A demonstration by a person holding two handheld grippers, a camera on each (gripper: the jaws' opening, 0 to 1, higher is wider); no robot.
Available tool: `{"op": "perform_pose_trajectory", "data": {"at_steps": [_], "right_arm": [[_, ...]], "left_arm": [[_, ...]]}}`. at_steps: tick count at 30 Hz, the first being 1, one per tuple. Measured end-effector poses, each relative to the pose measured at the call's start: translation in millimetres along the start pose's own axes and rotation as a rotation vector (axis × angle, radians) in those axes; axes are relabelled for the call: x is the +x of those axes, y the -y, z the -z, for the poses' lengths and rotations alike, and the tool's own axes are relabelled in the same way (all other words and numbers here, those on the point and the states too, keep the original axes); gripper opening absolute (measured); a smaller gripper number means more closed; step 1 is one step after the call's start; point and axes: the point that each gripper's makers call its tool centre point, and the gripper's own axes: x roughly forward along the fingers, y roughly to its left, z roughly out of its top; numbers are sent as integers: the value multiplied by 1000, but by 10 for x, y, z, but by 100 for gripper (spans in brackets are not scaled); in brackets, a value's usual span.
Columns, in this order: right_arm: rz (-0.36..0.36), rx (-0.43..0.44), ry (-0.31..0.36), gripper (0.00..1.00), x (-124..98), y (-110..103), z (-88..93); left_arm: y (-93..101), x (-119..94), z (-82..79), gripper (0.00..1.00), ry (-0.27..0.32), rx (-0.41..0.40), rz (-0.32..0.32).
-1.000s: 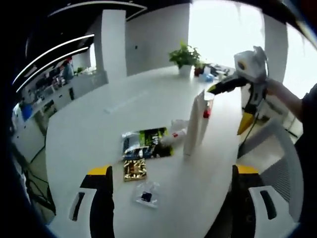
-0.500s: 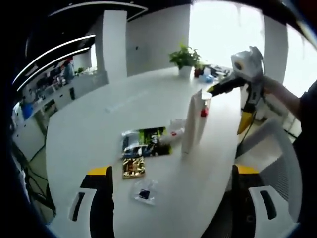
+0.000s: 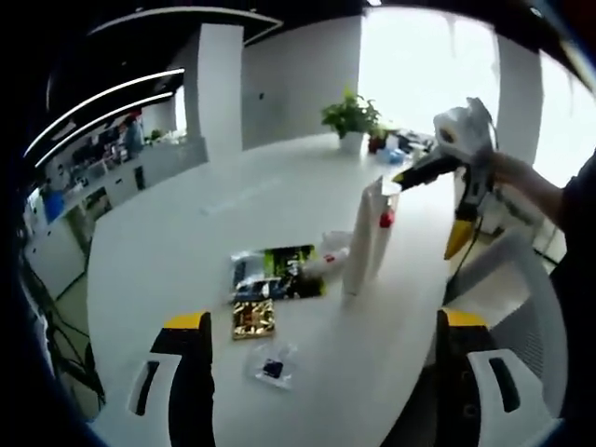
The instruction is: Arrange the skincare products in the storage area until every visible bottle or jar stands upright without overlapping.
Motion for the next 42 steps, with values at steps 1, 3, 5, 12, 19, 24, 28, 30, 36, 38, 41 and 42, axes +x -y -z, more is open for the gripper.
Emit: {"op": "perform_pose_trajectory", "data": {"at_steps": [1,3,5,12,19,24,28,30,36,38,41,42], "right_arm": [[3,1,-3,100,2,11,7],[3,3,-9,100,8,27,24],[2,5,-14,100,16,44,38],[12,12,-33,100,46,142,89],[27,12,-52,100,84,248,155],[39,27,-74,98,95,337,252],[50,33,-90,91,105,408,312],[59,27,-93,88,113,439,325],[67,47,-100,80,173,528,367],[69,42,-106,78,198,561,387],[66,55,-133,77,235,591,457],[67,53,-135,76,252,605,468]], "left_arm": [[14,-1,-3,97,1,2,6],[26,-7,4,97,-3,1,11],[32,-7,6,97,-3,0,12],[42,-12,-12,97,4,-9,11],[47,-19,-10,97,4,-13,20],[82,-11,-15,97,1,-3,19],[75,-12,-21,97,4,-4,22],[63,-13,-24,97,6,-5,23],[47,-12,-17,97,8,-12,23],[49,-16,-12,97,8,-12,27],[54,-18,-9,97,8,-16,31],[58,-14,-9,97,8,-18,31]]}}
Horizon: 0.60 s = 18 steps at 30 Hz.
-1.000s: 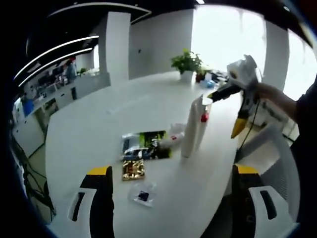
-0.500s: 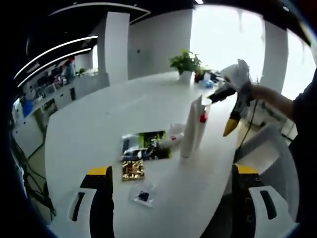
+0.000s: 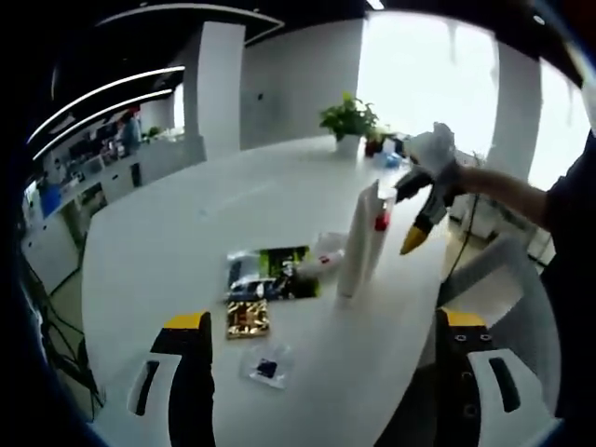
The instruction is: Arrange the skincare products in the storage area until every visible bottle or jar stands upright without overlapping.
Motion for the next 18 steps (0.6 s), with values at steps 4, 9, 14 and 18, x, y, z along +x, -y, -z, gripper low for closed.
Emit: {"op": "perform_pose_trajectory", "data": {"at_steps": [4,9,14,18], "right_arm": [[-2,23,-6,73,33,37,27],[11,34,-12,63,83,93,77],[-5,91,-41,53,210,108,190],[-10,101,-46,50,280,129,212]], "left_arm": [[21,11,6,97,1,-4,3],[23,37,38,97,-2,-15,10],[13,51,73,97,-8,-25,21],[1,58,89,97,-9,-30,23]]}}
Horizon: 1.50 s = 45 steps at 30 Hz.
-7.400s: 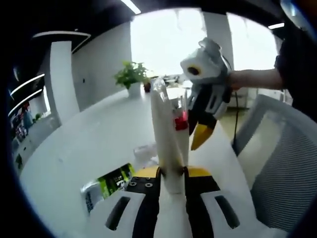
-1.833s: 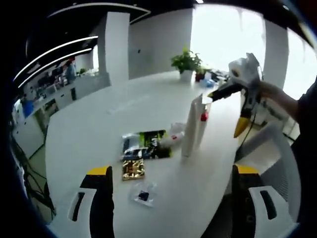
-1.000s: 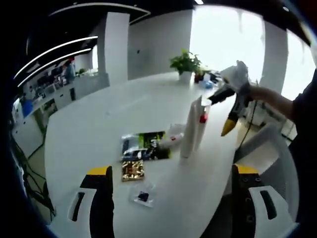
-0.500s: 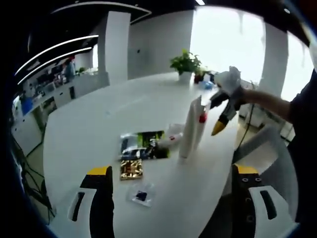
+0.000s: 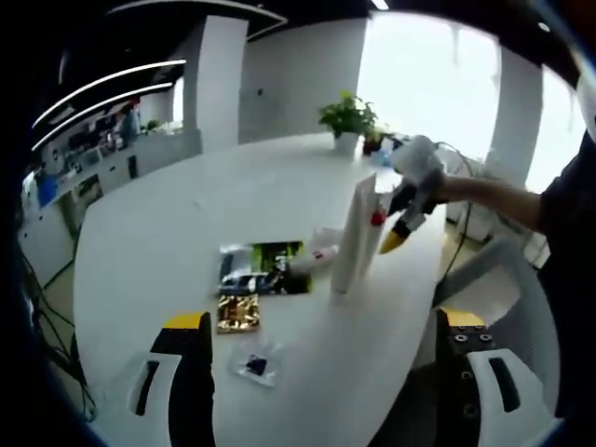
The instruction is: Arrange the skincare products in the storage area until every visible bottle or jar stands upright without overlapping.
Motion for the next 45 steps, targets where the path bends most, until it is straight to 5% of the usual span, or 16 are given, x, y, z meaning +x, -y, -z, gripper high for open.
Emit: {"op": "perform_pose_trajectory", "data": {"at_steps": [26,45], "right_arm": [[48,-13,-59,32,260,109,27],[65,59,-13,20,270,76,27]], "left_arm": [[-22,32,33,97,-13,-23,22],[74,-41,-8,97,-13,14,34]]}}
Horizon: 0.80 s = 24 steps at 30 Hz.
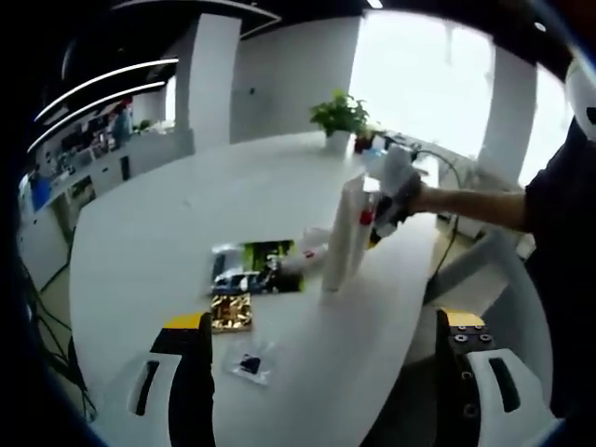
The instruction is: Arrange the skincare products in the storage area until every visible bottle or jar stands upright without overlapping.
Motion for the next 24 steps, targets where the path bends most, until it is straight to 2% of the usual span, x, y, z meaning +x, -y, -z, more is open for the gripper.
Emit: {"op": "perform_pose_trajectory", "data": {"at_steps": [8,17,24], "right_arm": [[14,34,32,19,-8,8,6],[56,-30,22,19,-39,-5,21],[63,-15,1,18,-119,13,123]], "left_arm": [[10,-15,-22,97,14,1,-7],[119,17,4,97,5,7,12],[223,68,4,97,-6,16,51]]}}
